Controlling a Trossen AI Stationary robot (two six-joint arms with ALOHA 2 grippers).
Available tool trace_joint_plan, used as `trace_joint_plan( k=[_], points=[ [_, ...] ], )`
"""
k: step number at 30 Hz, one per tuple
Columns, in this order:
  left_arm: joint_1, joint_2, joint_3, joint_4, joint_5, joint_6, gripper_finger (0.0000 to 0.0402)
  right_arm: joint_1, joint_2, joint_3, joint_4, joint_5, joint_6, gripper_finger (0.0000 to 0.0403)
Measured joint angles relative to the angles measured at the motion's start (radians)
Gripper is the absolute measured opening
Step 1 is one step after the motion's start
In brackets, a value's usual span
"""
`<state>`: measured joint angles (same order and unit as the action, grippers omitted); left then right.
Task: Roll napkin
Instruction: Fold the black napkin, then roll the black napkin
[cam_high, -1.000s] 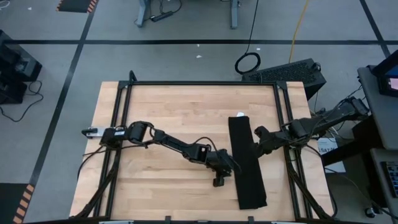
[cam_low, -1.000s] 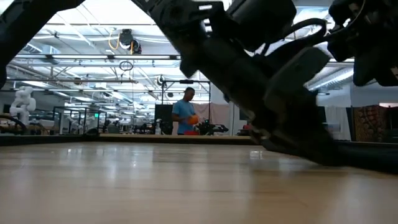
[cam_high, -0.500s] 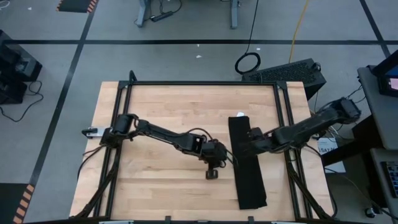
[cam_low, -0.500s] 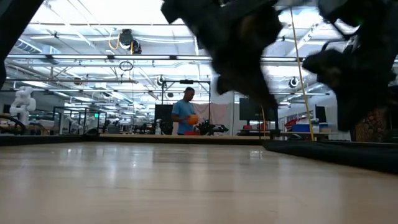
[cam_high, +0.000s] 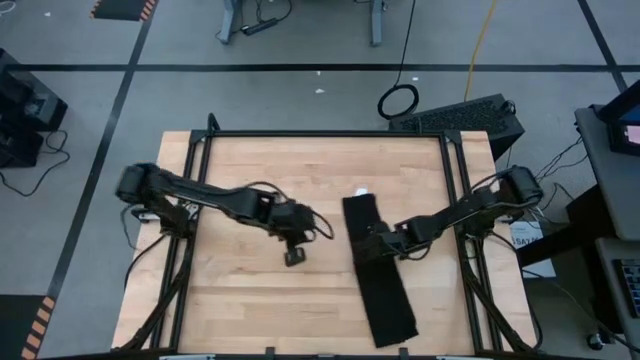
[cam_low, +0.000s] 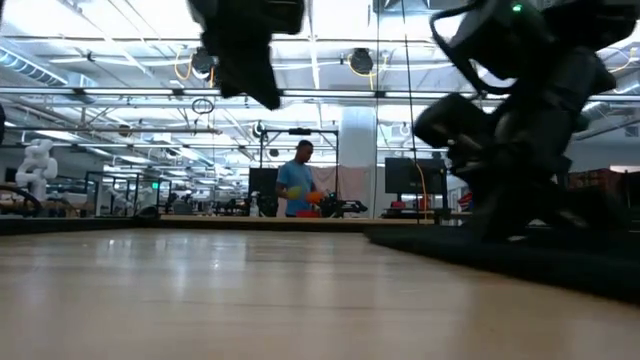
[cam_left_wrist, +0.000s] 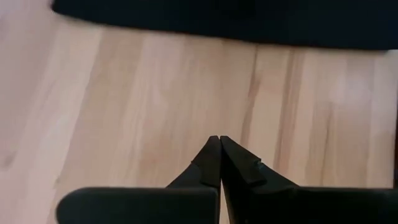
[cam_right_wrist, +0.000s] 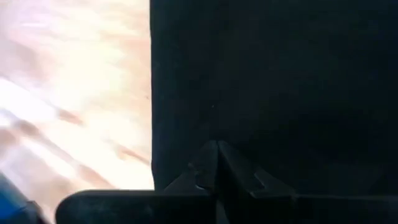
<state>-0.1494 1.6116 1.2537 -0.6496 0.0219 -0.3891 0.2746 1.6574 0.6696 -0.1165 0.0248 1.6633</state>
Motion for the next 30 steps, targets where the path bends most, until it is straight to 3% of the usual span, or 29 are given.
trace_joint_plan(
  k=[7,14,18,22,30],
  points=[
    [-0.015,-0.193,-0.152,0.016,-0.075,-0.088,0.0005,-0.07,0.171,0.172,0.048,0.055,-0.008,0.0],
    [-0.046,-0.18,-0.214,0.103,-0.106,-0.124,0.0005,-0.168,0.298,0.404,0.018,0.074,-0.127,0.0],
    [-0.08,-0.177,-0.251,0.163,-0.105,-0.133,0.0005,-0.217,0.302,0.502,-0.056,0.072,-0.223,0.0],
    [-0.128,-0.185,-0.267,0.172,-0.133,-0.156,0.0005,-0.259,0.271,0.562,-0.112,-0.002,-0.357,0.0],
    [-0.247,-0.185,-0.356,0.282,-0.137,-0.229,0.0005,-0.271,0.124,0.581,-0.184,-0.136,-0.672,0.0]
  ],
)
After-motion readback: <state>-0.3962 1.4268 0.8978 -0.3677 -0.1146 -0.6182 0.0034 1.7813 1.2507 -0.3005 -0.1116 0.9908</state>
